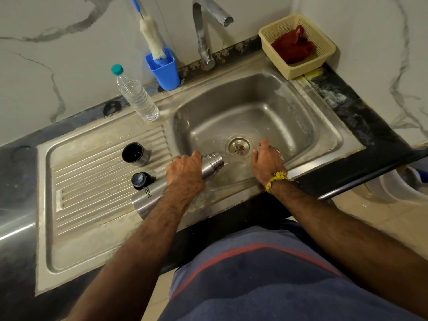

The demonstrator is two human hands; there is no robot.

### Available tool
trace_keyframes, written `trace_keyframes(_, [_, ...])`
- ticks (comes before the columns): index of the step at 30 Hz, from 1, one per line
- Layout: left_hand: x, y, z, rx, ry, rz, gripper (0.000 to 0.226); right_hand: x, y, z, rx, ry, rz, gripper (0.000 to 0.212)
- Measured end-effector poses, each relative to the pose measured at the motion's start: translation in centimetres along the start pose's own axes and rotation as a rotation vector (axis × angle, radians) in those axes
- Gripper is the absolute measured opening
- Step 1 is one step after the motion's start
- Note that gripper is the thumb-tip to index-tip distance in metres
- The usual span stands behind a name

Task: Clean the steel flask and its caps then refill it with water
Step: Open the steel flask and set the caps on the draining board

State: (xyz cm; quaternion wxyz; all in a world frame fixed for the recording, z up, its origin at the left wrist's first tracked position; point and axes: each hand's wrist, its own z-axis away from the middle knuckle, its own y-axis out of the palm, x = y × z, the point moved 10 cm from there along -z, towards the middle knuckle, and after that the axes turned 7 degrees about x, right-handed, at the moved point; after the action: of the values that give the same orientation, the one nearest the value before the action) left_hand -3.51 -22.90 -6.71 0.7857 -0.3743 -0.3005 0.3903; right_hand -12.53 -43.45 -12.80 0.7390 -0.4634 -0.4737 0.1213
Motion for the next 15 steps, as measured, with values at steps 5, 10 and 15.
trace_keyframes(5, [-0.2,-0.4,0.2,0.007,-0.01,-0.039,0.071,-0.1,0.1,0.0,0.008,0.005,-0.009,0.02])
trace_keyframes(10, [-0.2,-1.0,0.4,0.019,-0.014,-0.066,0.075,-0.2,0.2,-0.1,0.016,0.012,0.006,0.023])
trace_keyframes(15, [-0.5,-1.5,0.5,0.032,-0.025,-0.108,0.075,-0.1,0.2,0.0,0.018,0.003,0.008,0.023])
